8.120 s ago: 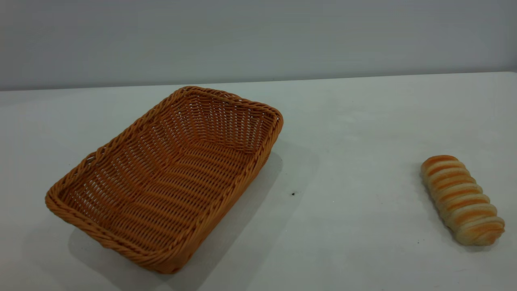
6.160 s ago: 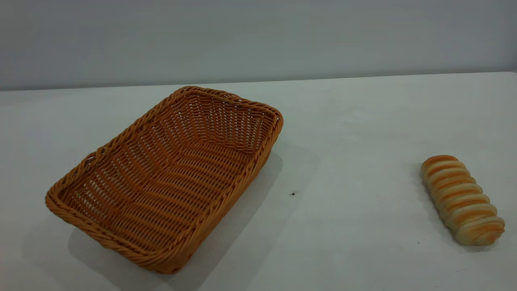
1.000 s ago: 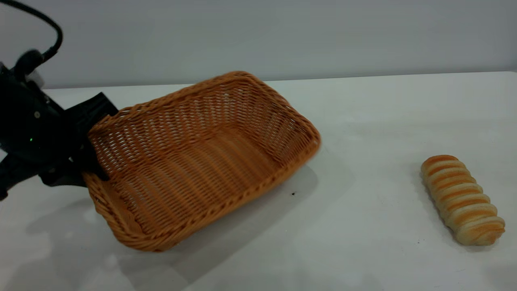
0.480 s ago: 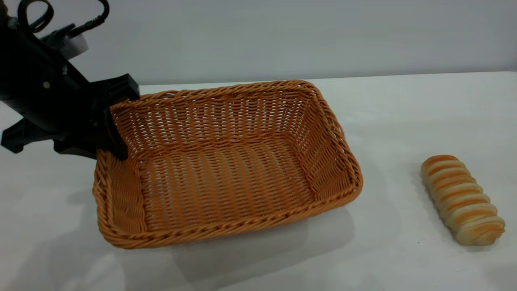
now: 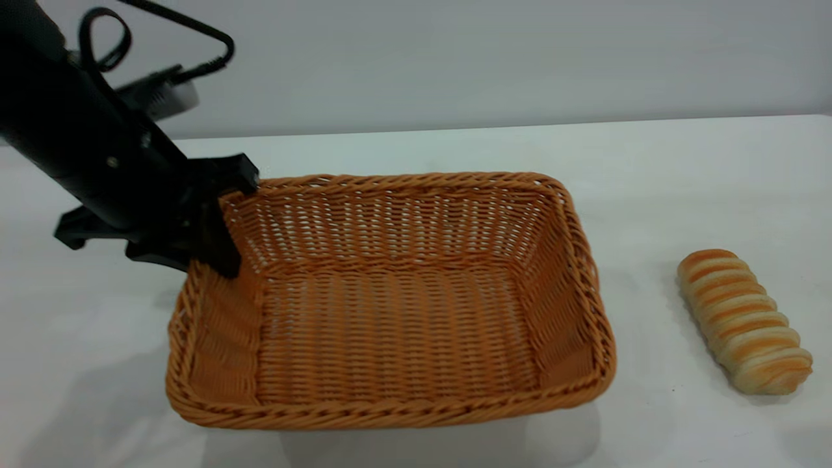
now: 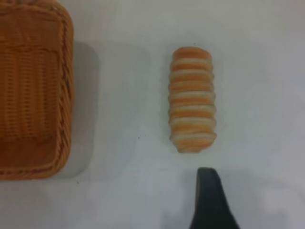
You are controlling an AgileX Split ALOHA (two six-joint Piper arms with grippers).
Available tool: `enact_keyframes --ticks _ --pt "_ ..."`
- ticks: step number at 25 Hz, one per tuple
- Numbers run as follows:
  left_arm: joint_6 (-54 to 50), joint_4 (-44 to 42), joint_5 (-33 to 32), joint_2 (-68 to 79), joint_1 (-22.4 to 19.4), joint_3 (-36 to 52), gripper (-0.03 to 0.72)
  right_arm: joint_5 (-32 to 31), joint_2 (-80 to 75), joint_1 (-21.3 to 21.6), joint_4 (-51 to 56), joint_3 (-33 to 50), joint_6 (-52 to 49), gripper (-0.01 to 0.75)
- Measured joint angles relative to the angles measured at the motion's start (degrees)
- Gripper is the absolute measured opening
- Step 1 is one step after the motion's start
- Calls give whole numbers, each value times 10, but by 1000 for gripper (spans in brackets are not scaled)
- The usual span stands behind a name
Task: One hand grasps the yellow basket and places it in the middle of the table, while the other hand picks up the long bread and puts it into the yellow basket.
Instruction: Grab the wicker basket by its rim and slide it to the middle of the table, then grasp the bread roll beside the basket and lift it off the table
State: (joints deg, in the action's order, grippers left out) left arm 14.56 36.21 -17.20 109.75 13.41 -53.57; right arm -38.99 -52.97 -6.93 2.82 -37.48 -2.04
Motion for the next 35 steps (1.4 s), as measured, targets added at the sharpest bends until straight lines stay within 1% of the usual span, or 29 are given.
enact_keyframes --ticks 4,8,10,11,12,14,16,18,19,20,23,28,31,35 --pt "79 70 -1 26 0 -12 116 0 0 0 -3 0 0 531" --pt "111 89 7 29 0 -13 116 0 0 0 -11 0 0 531" --pt "113 91 13 29 0 -13 131 -1 0 0 -15 0 0 531" --pt "113 92 16 29 0 -13 159 -1 0 0 -16 0 0 531" --pt "113 93 17 29 0 -13 205 -1 0 0 -18 0 0 531" --pt "113 94 21 29 0 -13 321 -1 0 0 -19 0 0 531" --pt "113 95 24 29 0 -13 463 -1 0 0 -19 0 0 531" --pt "113 96 25 29 0 -13 581 -1 0 0 -20 0 3 531" --pt "113 96 25 29 0 -13 627 0 0 0 -20 0 7 531" --pt "113 96 25 29 0 -13 653 3 0 0 -20 0 11 531" --pt "112 96 20 23 0 -13 665 11 -4 0 -11 0 14 531" --pt "113 93 18 -15 0 -13 632 15 -51 0 18 -8 20 531" --pt "113 75 18 -40 0 -13 608 13 -101 0 34 -22 45 531" --pt "113 54 16 -72 0 -13 595 14 -169 0 52 -42 76 541"
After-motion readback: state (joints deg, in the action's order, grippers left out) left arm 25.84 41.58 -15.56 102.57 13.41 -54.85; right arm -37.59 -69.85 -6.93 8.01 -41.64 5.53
